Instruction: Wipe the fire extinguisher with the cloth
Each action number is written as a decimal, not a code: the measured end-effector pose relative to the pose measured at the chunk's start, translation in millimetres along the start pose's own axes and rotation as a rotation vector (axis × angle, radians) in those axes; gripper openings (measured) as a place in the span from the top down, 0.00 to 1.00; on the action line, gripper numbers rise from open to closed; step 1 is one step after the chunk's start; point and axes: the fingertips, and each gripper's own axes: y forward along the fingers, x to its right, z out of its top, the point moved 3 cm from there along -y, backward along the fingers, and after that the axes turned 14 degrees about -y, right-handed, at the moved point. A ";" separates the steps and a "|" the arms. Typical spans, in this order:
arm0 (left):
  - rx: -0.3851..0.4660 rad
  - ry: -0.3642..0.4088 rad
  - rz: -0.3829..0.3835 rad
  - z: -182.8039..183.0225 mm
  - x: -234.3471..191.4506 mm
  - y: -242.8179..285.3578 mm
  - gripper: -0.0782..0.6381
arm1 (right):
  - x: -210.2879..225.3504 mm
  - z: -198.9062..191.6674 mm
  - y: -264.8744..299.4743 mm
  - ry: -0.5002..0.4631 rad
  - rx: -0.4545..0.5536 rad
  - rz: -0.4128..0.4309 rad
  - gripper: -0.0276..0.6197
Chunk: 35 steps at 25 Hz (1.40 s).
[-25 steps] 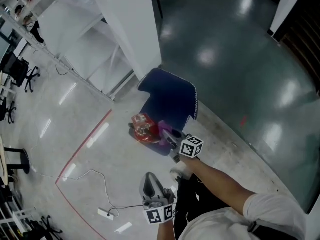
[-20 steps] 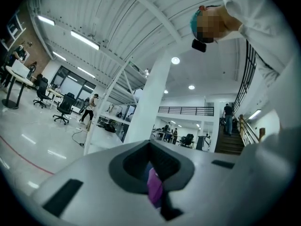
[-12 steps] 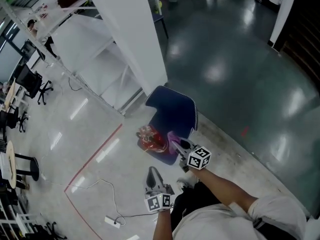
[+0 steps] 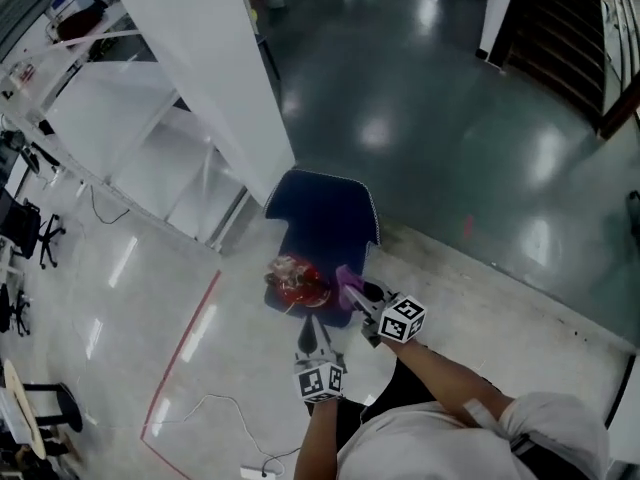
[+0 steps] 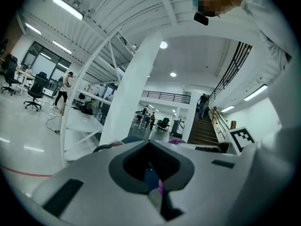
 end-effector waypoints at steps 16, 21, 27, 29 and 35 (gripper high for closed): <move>-0.284 0.044 -0.323 -27.4 -89.1 5.3 0.88 | -62.2 -98.5 -39.4 -0.009 0.077 -0.517 0.86; -0.305 0.056 -0.363 -56.2 -103.4 23.8 0.88 | -34.2 -149.1 -26.8 0.006 0.080 -0.576 0.86; -0.326 0.044 -0.380 -104.5 -116.2 28.0 0.88 | 17.7 -255.6 -12.3 0.077 -0.005 -0.602 0.86; -0.343 0.044 -0.387 -123.7 -121.8 26.2 0.88 | 33.4 -292.3 -4.7 0.111 -0.028 -0.614 0.86; -0.367 0.039 -0.386 -167.9 -144.3 32.5 0.88 | 70.4 -359.4 21.1 0.213 -0.020 -0.664 0.86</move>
